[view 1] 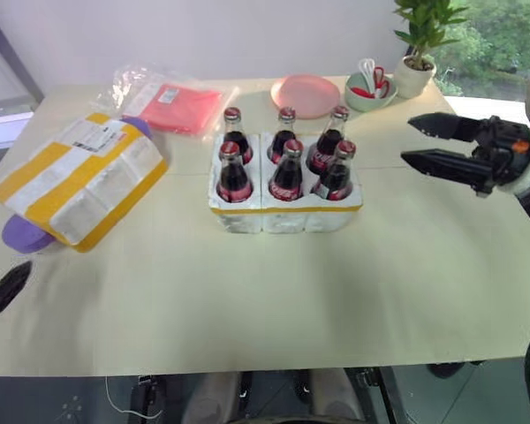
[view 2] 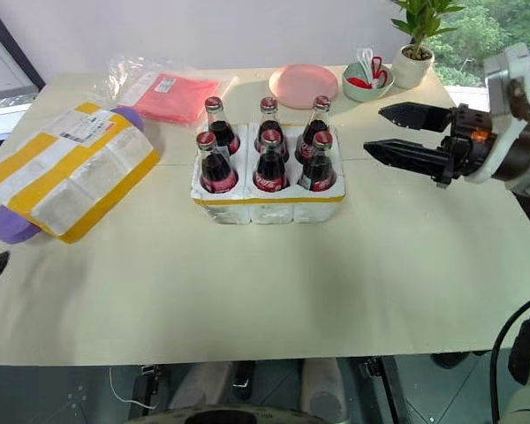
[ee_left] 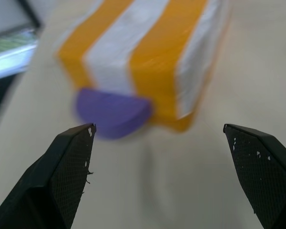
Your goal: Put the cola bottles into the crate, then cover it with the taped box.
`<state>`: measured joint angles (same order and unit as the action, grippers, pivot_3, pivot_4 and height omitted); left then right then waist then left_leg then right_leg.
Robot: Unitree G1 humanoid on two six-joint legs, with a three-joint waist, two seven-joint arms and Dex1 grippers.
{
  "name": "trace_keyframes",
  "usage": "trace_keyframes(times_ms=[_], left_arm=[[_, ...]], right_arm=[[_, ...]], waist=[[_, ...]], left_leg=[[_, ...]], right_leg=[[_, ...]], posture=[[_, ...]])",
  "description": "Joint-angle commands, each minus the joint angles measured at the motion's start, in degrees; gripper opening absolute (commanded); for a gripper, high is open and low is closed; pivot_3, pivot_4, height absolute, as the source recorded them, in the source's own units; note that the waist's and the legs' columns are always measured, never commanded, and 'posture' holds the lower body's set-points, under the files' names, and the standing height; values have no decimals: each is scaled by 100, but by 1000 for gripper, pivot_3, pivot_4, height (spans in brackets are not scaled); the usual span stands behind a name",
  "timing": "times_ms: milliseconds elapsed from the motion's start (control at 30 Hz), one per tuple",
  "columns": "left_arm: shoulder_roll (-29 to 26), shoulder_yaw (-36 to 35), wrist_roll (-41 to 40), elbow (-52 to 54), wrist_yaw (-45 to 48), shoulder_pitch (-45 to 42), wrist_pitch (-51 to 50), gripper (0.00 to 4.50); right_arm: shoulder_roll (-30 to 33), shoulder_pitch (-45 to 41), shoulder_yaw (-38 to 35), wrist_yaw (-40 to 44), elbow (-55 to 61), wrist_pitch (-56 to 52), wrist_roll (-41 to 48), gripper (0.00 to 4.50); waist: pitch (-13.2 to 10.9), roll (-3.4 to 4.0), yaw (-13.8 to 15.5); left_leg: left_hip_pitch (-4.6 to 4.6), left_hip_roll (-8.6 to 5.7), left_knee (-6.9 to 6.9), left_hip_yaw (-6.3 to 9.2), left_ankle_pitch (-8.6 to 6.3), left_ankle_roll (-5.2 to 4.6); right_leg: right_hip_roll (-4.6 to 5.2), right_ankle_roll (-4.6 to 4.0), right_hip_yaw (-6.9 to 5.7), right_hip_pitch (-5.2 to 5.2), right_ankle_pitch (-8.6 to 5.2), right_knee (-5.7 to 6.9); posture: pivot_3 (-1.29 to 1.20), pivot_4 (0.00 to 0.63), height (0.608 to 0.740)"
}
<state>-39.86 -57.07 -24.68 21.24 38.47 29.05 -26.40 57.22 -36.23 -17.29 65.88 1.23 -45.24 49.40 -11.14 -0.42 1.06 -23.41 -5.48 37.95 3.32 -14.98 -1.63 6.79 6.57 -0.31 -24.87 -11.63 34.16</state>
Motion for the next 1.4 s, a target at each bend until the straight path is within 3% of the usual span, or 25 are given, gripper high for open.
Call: trace_keyframes(times_ms=[33, 333, 467, 633, 1133, 1400], left_arm=[[-373, 245, 1081, -634, 190, 271, 1455, 4500], [-1193, 1049, 1981, -1856, 213, -241, 2407, 4500], [-1702, 1590, 3035, -2369, -81, -255, 3272, 4500], [-1867, 2249, 3778, -2507, -731, -812, 3140, 4500], [-1354, 3899, 6014, -2565, -3015, -1531, 2812, 4500], [-1196, 4305, 6251, -3106, -3630, -2180, 2501, 4500]], right_arm=[[4, -171, -12, 115, -73, 134, -80, 4415], [-42, 73, -135, 83, 38, 163, -135, 4415], [-65, 253, -225, -4, 194, 166, -116, 4415], [-89, 447, -360, -144, 387, 143, -63, 4415], [431, 546, -607, -18, 584, -153, 134, 4415], [775, 765, -626, 327, 832, -287, 187, 4415]], waist=[[5, -8, -1], [5, -8, -35], [6, -7, -49], [10, 0, -40], [13, -4, -30], [20, -6, -39]], left_leg=[[-3, 8, -1, -2, -1, 0], [-15, 10, -42, -35, -11, -14], [-14, 11, -74, -42, -3, -2], [-14, 13, -78, -47, -2, 0], [-8, 15, -74, -58, -1, 0], [-7, 17, -65, -63, 0, 0]], right_leg=[[-3, -4, -8, 6, 3, -13], [0, 0, 4, -23, 6, -7], [0, 0, 10, -40, 7, -1], [-1, 0, 10, -44, 8, 0], [-3, 23, 11, -45, 22, 11], [-3, 35, 8, -42, 36, 12]], posture=[[0, 150, 740], [0, 150, 740], [0, 150, 740], [0, 150, 740], [0, 150, 740], [0, 150, 740]])
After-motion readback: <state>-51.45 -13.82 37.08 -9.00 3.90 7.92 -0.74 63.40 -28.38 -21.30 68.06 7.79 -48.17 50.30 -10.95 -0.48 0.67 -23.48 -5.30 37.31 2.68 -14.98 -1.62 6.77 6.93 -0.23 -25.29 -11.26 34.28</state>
